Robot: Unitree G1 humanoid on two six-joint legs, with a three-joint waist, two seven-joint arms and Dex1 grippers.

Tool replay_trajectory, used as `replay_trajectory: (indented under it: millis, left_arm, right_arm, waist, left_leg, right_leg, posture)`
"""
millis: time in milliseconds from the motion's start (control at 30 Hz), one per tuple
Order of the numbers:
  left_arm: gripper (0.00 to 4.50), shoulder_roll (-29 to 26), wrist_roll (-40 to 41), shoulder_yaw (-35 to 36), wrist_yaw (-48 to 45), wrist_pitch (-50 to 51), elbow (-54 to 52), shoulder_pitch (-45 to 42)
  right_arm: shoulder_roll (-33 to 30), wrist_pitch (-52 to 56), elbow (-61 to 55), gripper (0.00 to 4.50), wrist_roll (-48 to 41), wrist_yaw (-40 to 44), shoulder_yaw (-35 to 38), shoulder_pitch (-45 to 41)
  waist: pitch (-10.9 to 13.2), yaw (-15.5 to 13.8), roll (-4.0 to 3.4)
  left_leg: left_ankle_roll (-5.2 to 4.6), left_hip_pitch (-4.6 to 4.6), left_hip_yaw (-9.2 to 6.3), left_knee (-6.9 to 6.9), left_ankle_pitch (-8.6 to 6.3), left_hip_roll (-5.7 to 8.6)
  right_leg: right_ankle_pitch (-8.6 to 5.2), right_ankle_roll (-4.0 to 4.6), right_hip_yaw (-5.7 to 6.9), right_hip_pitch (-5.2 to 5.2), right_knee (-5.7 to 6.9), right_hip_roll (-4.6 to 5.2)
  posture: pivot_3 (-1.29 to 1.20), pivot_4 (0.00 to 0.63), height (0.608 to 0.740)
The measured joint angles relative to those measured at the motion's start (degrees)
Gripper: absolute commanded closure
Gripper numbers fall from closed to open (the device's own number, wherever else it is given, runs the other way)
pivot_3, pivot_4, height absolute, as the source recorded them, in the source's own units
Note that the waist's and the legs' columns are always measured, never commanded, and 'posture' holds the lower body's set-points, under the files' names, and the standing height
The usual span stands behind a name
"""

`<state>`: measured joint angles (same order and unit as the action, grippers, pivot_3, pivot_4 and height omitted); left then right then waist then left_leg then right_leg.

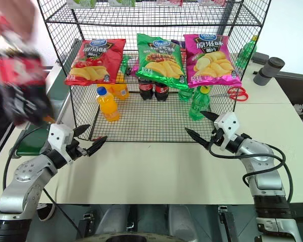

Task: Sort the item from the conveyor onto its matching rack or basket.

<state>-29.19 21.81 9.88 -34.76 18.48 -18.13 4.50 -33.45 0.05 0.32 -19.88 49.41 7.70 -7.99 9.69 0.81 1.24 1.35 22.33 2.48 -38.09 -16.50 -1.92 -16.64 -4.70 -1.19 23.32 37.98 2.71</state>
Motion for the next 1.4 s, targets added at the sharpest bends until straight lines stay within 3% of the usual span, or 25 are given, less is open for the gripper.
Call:
replay_trajectory:
  millis: [633, 800, 1400]
  left_arm:
    - [0.0, 0.7, 0.0, -0.2, 0.2, 0.2, 1.2, -1.7]
    - [0.0, 0.9, 0.0, -0.2, 0.3, 0.3, 1.2, -2.1]
    - [0.0, 2.2, 1.6, 0.6, 1.5, 1.5, 0.8, -1.8]
  right_arm:
    - [3.3, 0.1, -0.3, 0.03, -1.8, 0.5, -0.4, 0.0]
    - [2.9, 5.5, -1.4, 0.03, -4.1, 0.7, -0.5, -0.1]
    - [3.1, 5.7, -1.4, 0.03, -1.6, -0.8, -1.8, -1.5]
  waist:
    - [0.0, 0.0, 0.0]
    - [0.0, 0.0, 0.0]
    - [0.0, 0.0, 0.0]
  left_leg:
    - [0.0, 0.0, 0.0, 0.0, 0.0, 0.0]
    - [0.0, 0.0, -0.01, -0.01, 0.0, 0.0]
    - [0.0, 0.0, -0.01, -0.01, 0.0, 0.0]
  right_leg:
    - [0.0, 0.0, 0.0, 0.0, 0.0, 0.01]
    - [0.0, 0.0, 0.0, 0.0, 0.01, 0.02]
    - [0.0, 0.0, 0.0, 0.0, 0.01, 0.02]
  posture:
    - [0.0, 0.15, 0.734]
    - [0.0, 0.15, 0.734]
    - [0.0, 0.15, 0.734]
